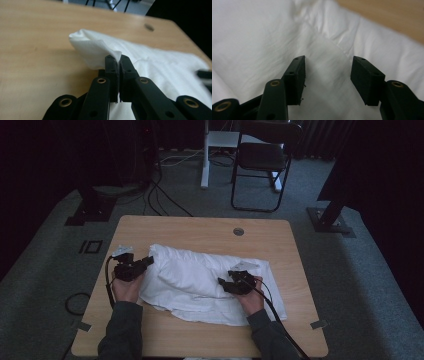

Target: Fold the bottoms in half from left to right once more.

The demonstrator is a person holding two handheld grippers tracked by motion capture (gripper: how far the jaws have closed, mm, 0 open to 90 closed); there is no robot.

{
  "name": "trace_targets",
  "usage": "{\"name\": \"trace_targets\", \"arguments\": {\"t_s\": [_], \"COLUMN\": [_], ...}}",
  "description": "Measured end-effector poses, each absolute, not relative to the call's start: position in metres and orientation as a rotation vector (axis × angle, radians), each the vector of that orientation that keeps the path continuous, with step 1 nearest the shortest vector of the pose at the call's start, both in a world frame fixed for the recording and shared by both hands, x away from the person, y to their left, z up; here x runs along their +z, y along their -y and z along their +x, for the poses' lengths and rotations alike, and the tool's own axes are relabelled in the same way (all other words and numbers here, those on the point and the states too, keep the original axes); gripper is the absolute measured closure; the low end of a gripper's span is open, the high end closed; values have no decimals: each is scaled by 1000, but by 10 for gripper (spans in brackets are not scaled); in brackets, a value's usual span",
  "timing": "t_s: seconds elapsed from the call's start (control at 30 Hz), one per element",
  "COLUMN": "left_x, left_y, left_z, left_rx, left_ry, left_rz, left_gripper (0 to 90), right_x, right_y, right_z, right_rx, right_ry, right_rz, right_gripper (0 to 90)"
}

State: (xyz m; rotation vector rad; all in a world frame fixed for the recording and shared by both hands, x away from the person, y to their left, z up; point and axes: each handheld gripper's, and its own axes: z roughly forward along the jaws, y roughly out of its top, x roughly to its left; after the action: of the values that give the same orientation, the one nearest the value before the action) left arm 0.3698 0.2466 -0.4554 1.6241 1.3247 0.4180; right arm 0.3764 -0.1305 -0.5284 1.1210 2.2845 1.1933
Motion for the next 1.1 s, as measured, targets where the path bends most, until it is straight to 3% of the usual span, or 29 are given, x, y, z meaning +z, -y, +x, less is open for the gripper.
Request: {"name": "trace_targets", "arguments": {"t_s": [0.23, 0.57, 0.77, 0.9, 1.1], "left_x": [-421, -389, -394, -405, -410], "left_y": [-222, -159, -128, -122, -121], "left_z": [375, 385, 390, 392, 391], "left_rx": [421, 371, 350, 321, 308], "left_ry": [-1187, -999, -951, -952, -951], "left_rz": [1613, 1672, 1736, 1757, 1765], "left_gripper": [880, 880, 879, 879, 879], "right_x": [-556, -556, -550, -537, -535], "right_y": [109, 73, 48, 65, 109], "right_z": [384, 388, 396, 383, 370], "right_rx": [1172, 1128, 1135, 1292, 1213], "right_ry": [-2283, -2252, -2349, -2372, -2243], "right_rz": [1119, 1120, 1053, 1044, 1118], "right_gripper": [459, 466, 453, 354, 356]}}
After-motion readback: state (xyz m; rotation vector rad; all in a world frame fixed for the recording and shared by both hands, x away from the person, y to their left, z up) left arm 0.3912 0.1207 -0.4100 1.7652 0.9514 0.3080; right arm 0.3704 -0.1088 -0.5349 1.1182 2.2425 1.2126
